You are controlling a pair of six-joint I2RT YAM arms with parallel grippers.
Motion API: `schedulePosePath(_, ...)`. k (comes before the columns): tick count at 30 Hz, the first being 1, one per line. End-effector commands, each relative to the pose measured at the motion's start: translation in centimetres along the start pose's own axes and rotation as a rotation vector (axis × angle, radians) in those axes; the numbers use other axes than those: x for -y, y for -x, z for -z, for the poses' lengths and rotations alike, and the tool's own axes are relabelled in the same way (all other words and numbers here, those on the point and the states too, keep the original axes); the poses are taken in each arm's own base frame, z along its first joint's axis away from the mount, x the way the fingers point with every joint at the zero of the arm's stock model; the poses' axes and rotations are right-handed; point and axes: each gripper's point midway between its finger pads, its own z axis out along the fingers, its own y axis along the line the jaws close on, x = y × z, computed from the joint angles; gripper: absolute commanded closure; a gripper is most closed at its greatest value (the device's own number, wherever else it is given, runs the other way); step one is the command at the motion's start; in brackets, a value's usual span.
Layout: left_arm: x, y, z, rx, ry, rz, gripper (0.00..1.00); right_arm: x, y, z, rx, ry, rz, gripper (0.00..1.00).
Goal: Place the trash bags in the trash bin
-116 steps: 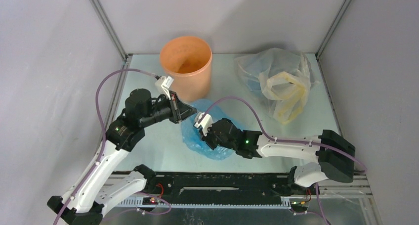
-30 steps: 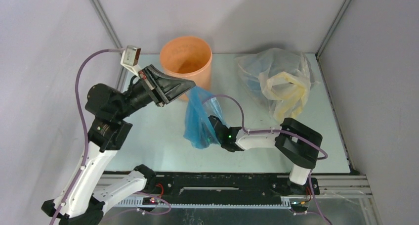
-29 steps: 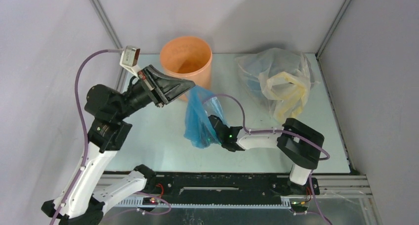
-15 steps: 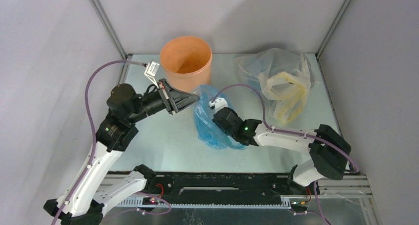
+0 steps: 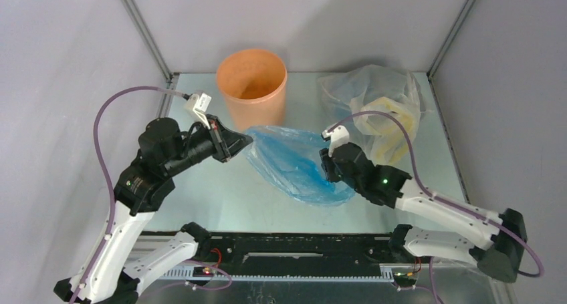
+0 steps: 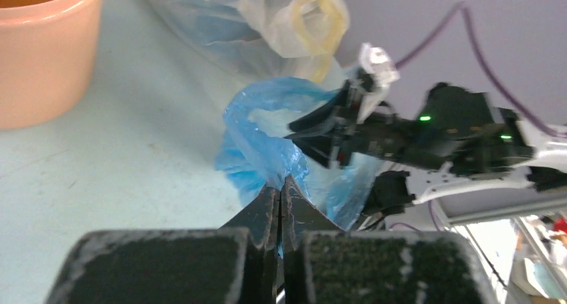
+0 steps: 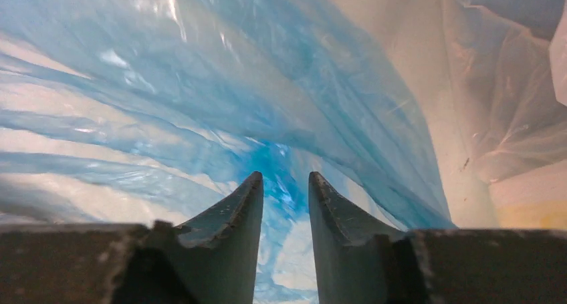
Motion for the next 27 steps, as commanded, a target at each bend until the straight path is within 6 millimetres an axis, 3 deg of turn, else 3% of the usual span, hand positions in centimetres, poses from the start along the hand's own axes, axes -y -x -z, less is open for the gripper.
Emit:
schedulePosePath(1,-1.6,0.5,0.5,0.004,0.091,-0.064,1.0,-1.0,1.9,3.2,0.053,0.119,-0.032,0.61)
schedulePosePath(13,-2.1,-0.3,-1.9,-0.032,0.063,-0.045,1.0,-5.8,6.1,8.7,0.161,0.453,-0.12,0.37)
schedulePosePath(18,-2.0,-0.3,-2.0,-0.032,0.061,-0.044,1.0,-3.4,6.8,9.8,0.176,0.319,-0.112,0.25)
schedulePosePath(21,-1.8,-0.2,-2.0,-0.029,0.049,-0.041,1.0,-2.1,6.1,10.4,0.153,0.26,-0.099,0.06)
schedulePosePath(27,-1.1,0.1,-1.8,-0.017,0.02,-0.036,1.0,2.3,3.2,9.7,0.044,-0.012,-0.027,0.04)
